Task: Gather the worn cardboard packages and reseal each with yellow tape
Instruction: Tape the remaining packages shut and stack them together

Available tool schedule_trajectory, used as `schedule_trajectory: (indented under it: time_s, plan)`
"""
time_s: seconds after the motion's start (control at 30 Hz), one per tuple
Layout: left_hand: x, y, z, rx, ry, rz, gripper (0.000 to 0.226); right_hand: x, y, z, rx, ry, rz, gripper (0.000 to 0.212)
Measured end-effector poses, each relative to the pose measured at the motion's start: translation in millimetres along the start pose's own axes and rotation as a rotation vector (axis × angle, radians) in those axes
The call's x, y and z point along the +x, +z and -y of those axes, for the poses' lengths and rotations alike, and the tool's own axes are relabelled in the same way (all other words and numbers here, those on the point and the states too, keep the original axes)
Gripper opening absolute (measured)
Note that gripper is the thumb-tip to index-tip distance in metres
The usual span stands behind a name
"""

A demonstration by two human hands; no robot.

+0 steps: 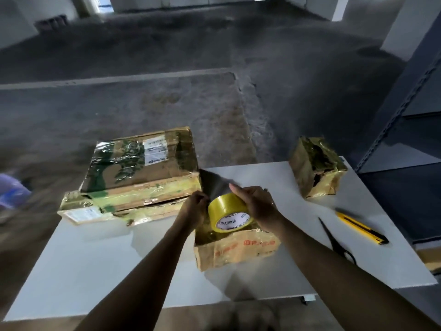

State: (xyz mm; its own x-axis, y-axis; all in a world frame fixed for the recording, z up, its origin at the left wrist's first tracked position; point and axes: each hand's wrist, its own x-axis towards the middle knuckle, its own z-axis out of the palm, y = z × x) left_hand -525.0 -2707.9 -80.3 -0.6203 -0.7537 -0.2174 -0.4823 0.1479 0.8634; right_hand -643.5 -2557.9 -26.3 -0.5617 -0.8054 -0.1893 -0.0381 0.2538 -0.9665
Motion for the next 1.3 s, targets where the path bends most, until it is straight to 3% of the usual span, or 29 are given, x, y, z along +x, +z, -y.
schedule_trajectory:
  time_s: [0.17, 0.23, 0.33, 0.37, 0.47, 0.6, 0.73, 0.83, 0.93, 1.03, 1.17, 1.23, 1.3]
  plan:
    - [-14.4, 10.4, 23.0, 0.059, -0.020, -0.159, 0.050, 1.3, 15.1, -6.0, 0.025, -0.012, 0.051, 0.047]
    - [-16.4, 11.7, 22.3, 0.061, -0.011, -0.172, 0.055, -6.3, 11.9, -5.1, -0.077, 0.010, 0.095, 0.029]
    - [-15.4, 10.1, 21.6, 0.281, 0.053, -0.202, 0.043, -8.7, 10.1, -10.6, -0.241, -0.006, 0.132, 0.048]
    - [-16.5, 9.8, 19.4, 0.323, 0.050, -0.207, 0.039, -5.4, 11.6, -8.9, -0.248, -0.013, 0.123, 0.046]
    - [-17.0, 10.8, 15.6, 0.412, 0.042, -0.209, 0.040, 10.0, 10.5, 9.5, -0.224, 0.047, -0.033, 0.047]
    - [-18.5, 15.1, 8.3, 0.730, 0.067, -0.163, 0.034, 28.8, -17.0, 4.2, -0.487, -0.044, -0.106, 0.062]
    - [-15.9, 24.0, -1.1, 1.007, 0.145, -0.103, 0.045, 20.3, -12.2, 11.0, -0.532, -0.094, -0.135, 0.065]
    - [-13.7, 35.1, -6.7, 0.942, 0.247, -0.033, 0.046, 16.1, -8.3, 5.6, -0.532, -0.085, -0.147, 0.062]
    - [-15.6, 41.2, 0.4, 1.017, 0.258, 0.040, 0.071, 9.8, -4.1, 1.0, -0.494, -0.088, -0.141, 0.052]
    - [-12.1, 39.3, 2.8, 1.010, 0.265, 0.050, 0.065, 5.1, -3.1, -1.4, -0.396, -0.014, -0.182, 0.048]
    - [2.6, 26.4, -11.6, 0.558, 0.297, -0.013, 0.027, -1.6, -11.9, -3.2, -0.325, 0.008, -0.217, 0.048]
    - [10.8, 16.6, -28.8, 0.426, 0.365, -0.031, 0.027, -2.9, -13.0, -4.5, -0.313, 0.009, -0.245, 0.046]
    - [7.0, 9.0, -51.3, 0.289, 0.375, 0.065, 0.043, -2.7, -13.0, -6.4, -0.275, 0.010, -0.288, 0.040]
